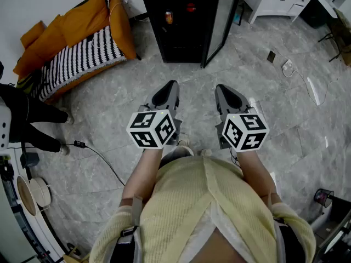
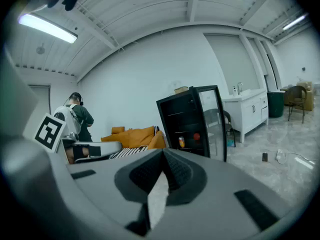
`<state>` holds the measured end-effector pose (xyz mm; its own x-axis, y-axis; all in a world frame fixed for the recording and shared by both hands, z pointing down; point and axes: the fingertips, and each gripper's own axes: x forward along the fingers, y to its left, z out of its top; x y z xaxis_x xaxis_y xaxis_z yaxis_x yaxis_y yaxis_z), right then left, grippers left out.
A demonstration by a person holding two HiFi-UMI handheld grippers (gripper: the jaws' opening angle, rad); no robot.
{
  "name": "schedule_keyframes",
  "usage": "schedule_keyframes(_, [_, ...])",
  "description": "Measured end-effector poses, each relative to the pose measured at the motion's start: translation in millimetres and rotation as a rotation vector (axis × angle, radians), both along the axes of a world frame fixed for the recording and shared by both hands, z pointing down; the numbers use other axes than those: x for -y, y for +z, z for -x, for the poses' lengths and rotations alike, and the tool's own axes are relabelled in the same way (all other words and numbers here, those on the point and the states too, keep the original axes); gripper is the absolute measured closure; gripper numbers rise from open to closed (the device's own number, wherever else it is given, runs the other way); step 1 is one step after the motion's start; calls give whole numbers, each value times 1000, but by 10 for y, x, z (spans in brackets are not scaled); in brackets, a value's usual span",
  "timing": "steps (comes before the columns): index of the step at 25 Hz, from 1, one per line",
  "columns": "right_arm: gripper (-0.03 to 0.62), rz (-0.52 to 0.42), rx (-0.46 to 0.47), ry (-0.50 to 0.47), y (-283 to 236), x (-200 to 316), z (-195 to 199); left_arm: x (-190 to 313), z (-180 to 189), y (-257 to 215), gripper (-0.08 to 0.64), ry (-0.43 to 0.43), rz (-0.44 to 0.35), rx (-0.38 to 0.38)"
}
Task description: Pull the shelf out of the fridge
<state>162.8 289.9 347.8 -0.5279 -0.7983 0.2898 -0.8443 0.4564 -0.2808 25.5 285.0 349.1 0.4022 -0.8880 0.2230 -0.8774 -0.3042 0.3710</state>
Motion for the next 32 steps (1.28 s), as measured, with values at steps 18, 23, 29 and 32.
schedule_keyframes(18, [563,27,48,3,139,134,64,125,26,158,525,-13,28,-1])
schedule_keyframes(23, [561,22,40,-11,132,271,219,267,104,130,525,-7,18,-2])
schedule_keyframes(29, [561,5,39,-21,25,507,439,481,233,57,525,12,11,-6])
schedule_keyframes(32, [561,4,40,-16,16,581,537,549,282,61,525,33,13,-6])
